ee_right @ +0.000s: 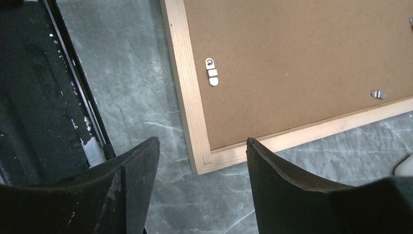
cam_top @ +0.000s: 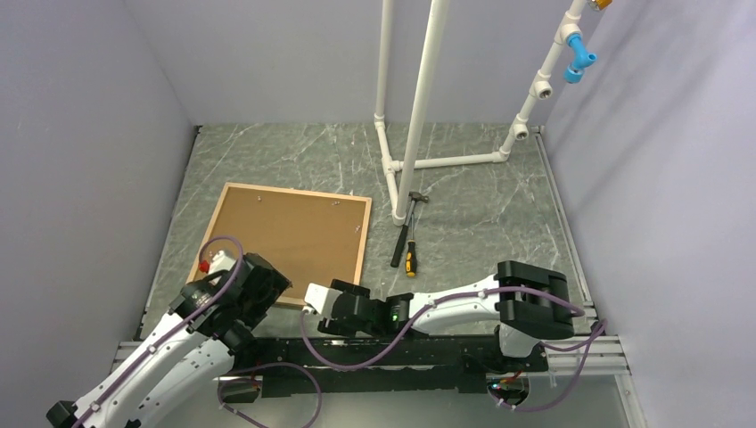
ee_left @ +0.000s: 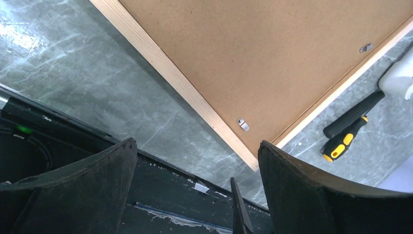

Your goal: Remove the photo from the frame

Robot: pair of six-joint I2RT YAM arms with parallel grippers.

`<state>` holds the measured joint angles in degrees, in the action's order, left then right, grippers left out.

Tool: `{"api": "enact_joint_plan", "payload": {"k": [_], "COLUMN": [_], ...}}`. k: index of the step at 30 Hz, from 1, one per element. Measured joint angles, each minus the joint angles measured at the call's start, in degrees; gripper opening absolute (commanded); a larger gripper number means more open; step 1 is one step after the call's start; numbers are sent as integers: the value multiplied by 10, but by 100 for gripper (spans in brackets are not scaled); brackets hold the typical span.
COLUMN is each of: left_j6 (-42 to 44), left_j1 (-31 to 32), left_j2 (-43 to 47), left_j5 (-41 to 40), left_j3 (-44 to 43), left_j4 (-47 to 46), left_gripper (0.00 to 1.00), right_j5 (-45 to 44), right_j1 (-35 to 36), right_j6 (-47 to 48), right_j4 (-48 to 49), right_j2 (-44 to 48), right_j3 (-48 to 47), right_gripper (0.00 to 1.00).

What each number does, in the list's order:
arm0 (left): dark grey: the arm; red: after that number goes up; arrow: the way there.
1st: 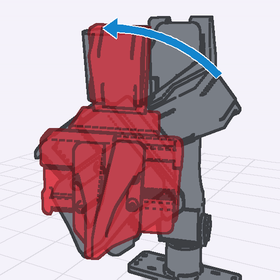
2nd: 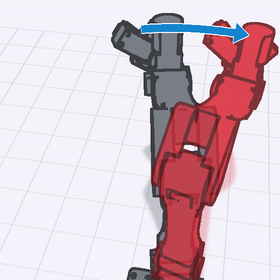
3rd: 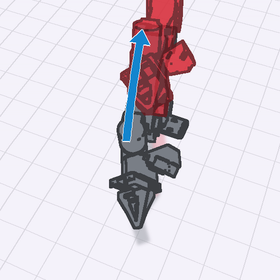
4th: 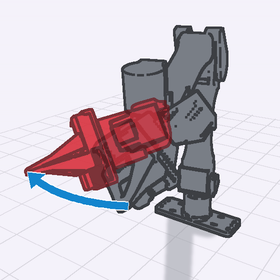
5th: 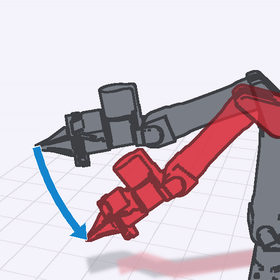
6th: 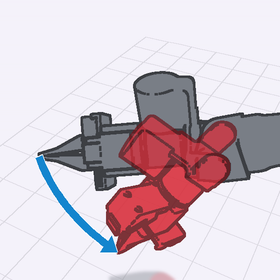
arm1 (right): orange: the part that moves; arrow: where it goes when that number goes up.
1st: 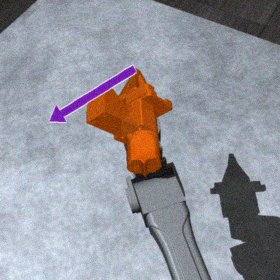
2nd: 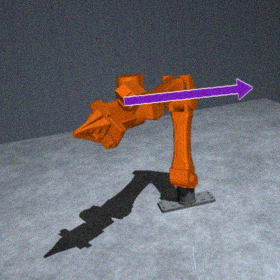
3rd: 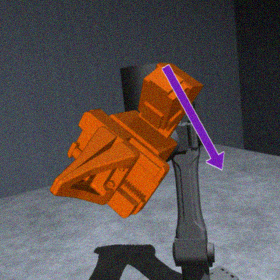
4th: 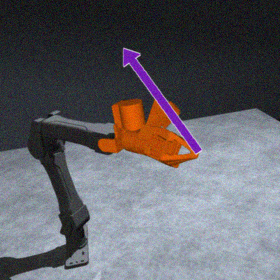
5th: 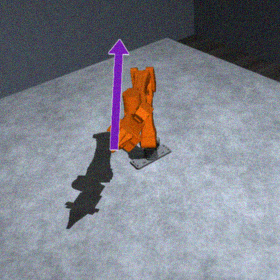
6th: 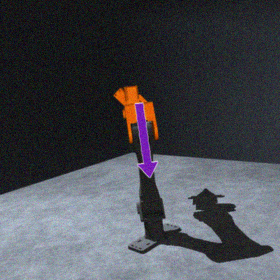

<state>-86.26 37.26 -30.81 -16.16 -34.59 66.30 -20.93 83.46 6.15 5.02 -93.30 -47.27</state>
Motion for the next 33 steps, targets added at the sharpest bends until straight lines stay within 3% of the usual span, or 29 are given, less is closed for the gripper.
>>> {"api": "enact_joint_plan", "payload": {"k": [13,21,28,31,33], "left_j6": [22,59,63,58,48], "left_j1": [-31,-110,-175,-200,-216], "left_j2": [-112,-150,-96,-75,-59], "left_j5": [-11,38,99,125,142], "left_j3": [-6,10,61,79,93], "left_j4": [-14,-76,-117,-127,-133], "left_gripper": [99,99,98,95,93], "right_j5": [-3,-12,-19,-17,-11], "right_j1": [2,2,0,0,-3], "right_j6": [12,7,1,0,0], "right_j4": [10,35,64,66,66], "right_j2": [-55,-66,-88,-89,-88], "right_j3": [-34,-8,-14,-14,-14], "right_gripper": [63,47,28,26,20]}}
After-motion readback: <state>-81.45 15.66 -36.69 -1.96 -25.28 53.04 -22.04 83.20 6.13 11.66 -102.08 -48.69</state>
